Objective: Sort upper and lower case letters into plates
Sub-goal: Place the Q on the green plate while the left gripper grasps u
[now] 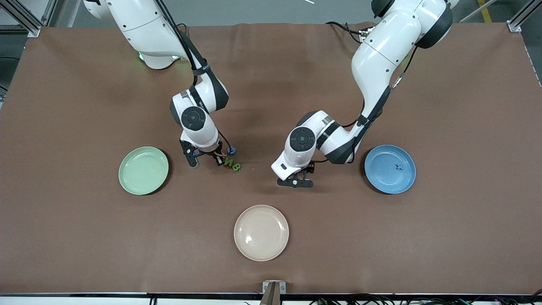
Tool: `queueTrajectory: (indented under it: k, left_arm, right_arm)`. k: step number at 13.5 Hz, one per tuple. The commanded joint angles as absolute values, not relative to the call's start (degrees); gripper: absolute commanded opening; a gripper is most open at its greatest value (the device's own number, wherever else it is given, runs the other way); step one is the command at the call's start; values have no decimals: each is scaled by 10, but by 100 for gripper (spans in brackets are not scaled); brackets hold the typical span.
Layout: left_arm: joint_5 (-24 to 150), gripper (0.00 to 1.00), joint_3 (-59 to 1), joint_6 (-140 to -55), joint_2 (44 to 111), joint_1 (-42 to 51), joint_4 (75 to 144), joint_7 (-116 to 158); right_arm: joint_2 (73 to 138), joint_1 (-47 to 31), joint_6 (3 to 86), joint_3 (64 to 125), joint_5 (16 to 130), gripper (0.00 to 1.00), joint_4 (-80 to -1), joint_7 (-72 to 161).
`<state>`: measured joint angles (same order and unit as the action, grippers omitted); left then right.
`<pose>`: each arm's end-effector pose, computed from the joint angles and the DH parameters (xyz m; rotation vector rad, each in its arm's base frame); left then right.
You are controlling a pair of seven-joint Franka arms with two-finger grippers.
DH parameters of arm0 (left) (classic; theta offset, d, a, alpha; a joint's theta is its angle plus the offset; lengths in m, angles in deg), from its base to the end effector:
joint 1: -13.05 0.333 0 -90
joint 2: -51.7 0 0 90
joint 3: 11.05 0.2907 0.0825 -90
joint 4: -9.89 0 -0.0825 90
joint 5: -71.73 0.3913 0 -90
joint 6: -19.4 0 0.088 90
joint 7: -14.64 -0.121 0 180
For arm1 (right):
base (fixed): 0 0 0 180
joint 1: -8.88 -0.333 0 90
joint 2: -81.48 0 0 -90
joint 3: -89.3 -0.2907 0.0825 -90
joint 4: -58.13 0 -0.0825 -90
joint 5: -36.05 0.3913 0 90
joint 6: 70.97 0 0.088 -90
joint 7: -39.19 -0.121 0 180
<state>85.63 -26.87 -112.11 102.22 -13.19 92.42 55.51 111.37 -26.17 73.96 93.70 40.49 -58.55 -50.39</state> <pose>0.5499 -0.4477 0.1409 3.1092 -0.1308 -0.0183 0.5046 0.2972 0.1402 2.6750 -1.6087 -0.0275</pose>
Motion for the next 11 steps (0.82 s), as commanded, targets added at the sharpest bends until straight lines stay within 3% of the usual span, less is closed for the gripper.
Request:
queueTrajectory:
  k: [1,5,11]
  left_arm:
    - [865,73,-256,-1124,1032,-146,908,560]
    - [865,55,-256,-1124,1032,-146,908,559]
    - [865,37,-256,-1123,1033,-146,908,559]
  right_arm:
    - [1073,-223,680,933,402,0,-582,-440]
    - [1011,-157,608,933,403,0,-590,-289]
    - [958,-33,604,932,403,0,-651,-31]
